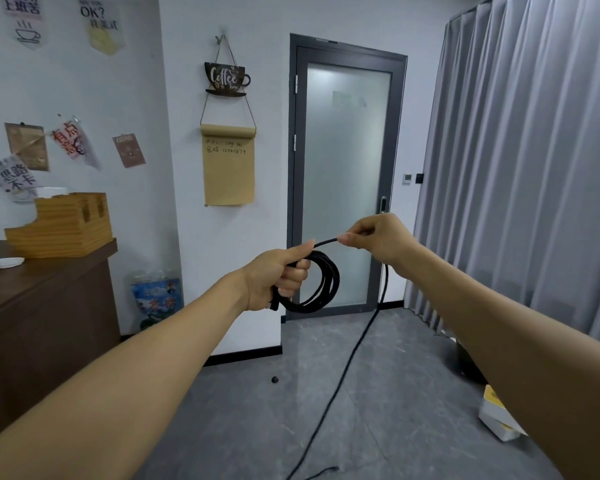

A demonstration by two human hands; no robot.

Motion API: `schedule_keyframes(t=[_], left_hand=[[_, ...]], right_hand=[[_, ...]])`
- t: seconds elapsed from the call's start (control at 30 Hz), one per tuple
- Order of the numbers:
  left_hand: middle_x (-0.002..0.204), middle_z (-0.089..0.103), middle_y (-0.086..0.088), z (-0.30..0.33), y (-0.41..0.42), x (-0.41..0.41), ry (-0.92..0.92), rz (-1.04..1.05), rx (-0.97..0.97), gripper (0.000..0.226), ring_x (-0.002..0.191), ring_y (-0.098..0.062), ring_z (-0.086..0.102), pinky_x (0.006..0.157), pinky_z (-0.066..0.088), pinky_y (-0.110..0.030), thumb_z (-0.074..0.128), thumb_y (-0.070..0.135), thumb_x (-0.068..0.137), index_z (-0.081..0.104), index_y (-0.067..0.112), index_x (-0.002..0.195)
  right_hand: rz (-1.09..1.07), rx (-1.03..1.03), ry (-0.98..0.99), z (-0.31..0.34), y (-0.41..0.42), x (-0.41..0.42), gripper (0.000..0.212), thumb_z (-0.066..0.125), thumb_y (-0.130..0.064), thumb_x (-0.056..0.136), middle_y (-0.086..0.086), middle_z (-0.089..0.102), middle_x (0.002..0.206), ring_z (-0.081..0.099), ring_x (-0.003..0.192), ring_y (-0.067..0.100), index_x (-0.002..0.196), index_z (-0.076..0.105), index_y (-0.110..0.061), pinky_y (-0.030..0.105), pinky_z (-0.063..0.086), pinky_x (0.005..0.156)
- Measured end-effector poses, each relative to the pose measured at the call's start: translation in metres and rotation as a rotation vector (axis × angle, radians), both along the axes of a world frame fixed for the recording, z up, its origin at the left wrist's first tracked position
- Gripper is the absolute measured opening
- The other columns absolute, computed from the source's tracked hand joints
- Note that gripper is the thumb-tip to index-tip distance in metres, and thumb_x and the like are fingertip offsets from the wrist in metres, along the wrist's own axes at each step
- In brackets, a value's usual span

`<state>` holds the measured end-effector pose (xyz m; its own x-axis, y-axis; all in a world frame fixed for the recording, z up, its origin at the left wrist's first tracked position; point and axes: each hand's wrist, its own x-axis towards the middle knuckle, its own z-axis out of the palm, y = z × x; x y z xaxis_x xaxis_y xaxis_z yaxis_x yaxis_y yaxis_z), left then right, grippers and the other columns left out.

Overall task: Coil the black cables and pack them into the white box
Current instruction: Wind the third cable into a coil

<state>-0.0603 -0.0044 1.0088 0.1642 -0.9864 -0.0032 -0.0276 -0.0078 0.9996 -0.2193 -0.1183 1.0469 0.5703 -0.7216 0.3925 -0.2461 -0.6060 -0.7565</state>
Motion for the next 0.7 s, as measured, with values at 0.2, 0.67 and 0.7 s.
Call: schedule_keyframes(t=[0.2, 0.67, 0.7], left_hand=[[0.043, 0.021, 0.011, 0.002, 0.001, 0.013, 0.074, 0.172, -0.125, 0.045, 0.036, -0.005, 0.016, 0.034, 0.017, -0.015, 0.047, 0.040, 0.096, 0.027, 0.022, 0.059], [0.037, 0.030, 0.011, 0.002, -0.002, 0.040, 0.258, 0.592, -0.269, 0.041, 0.031, -0.006, 0.020, 0.033, 0.019, -0.016, 0.050, 0.035, 0.097, 0.036, 0.018, 0.062], [0.037, 0.030, 0.011, 0.002, -0.004, 0.038, 0.260, 0.602, -0.277, 0.041, 0.031, -0.006, 0.021, 0.034, 0.019, -0.017, 0.050, 0.035, 0.097, 0.036, 0.018, 0.062]], right_hand=[[-0.077, 0.109, -0.025, -0.015, -0.014, -0.010, 0.016, 0.069, -0.023, 0.084, -0.003, 0.047, 0.061, 0.036, 0.053, 0.010, 0.082, 0.068, -0.008, 0.021, 0.033, 0.052], [-0.298, 0.052, 0.004, -0.043, -0.044, -0.038, 0.004, 0.070, -0.012, 0.083, 0.006, 0.063, 0.073, 0.055, 0.069, 0.019, 0.082, 0.071, -0.009, 0.025, 0.046, 0.062], [-0.318, -0.016, 0.058, -0.043, -0.043, -0.035, 0.005, 0.069, -0.012, 0.083, 0.006, 0.066, 0.077, 0.059, 0.074, 0.021, 0.079, 0.071, -0.011, 0.028, 0.049, 0.068]])
